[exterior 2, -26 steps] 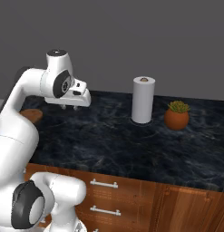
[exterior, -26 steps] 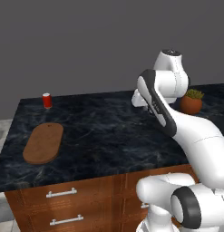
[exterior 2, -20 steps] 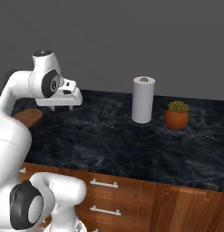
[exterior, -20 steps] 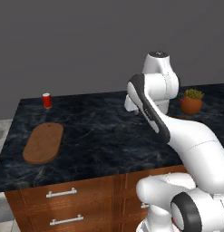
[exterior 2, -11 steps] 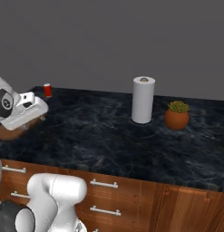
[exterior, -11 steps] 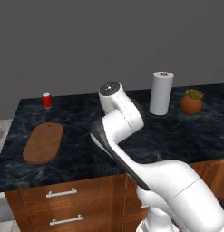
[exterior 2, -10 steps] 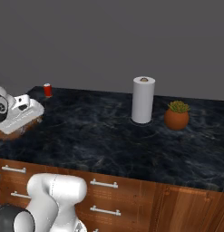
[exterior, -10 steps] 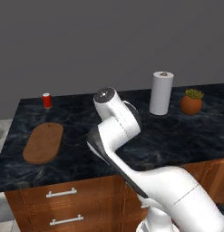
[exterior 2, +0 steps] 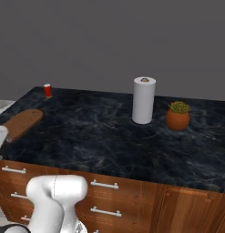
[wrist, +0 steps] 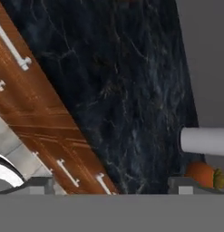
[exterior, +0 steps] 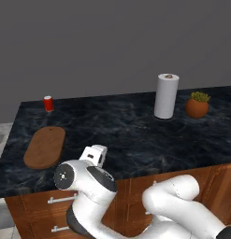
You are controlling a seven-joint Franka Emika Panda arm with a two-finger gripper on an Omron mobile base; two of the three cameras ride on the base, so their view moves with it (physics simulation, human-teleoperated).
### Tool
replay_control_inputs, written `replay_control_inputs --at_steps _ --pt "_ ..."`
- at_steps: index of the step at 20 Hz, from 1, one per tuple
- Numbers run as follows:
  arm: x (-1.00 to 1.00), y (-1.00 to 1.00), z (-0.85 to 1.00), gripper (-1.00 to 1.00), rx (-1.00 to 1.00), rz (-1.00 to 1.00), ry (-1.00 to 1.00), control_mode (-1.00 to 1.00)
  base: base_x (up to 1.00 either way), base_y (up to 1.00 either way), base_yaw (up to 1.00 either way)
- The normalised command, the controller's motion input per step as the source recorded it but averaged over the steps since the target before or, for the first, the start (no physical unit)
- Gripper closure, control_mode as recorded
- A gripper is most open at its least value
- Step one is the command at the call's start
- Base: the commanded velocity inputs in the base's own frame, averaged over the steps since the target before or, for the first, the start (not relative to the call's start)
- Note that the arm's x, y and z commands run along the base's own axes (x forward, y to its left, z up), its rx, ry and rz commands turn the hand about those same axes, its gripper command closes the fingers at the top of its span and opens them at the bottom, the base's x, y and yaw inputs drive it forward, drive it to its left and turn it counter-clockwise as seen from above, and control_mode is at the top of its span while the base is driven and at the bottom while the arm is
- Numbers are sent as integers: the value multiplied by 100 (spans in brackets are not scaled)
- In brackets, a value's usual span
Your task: Open the drawer on the left and place the cutting tools on the cutting board.
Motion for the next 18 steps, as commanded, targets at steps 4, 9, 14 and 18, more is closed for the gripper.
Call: replay_control_inputs --at_steps 4,9,14,18 --pt "-21 100 -69 -100 -37 31 -2 -100 0 0 0" --pt "-5 100 -70 -100 -41 32 -2 -100 0 0 0" --pt "7 98 -67 -100 -39 26 0 -100 0 0 0" --pt "25 64 -58 -100 -23 17 -1 -100 0 0 0"
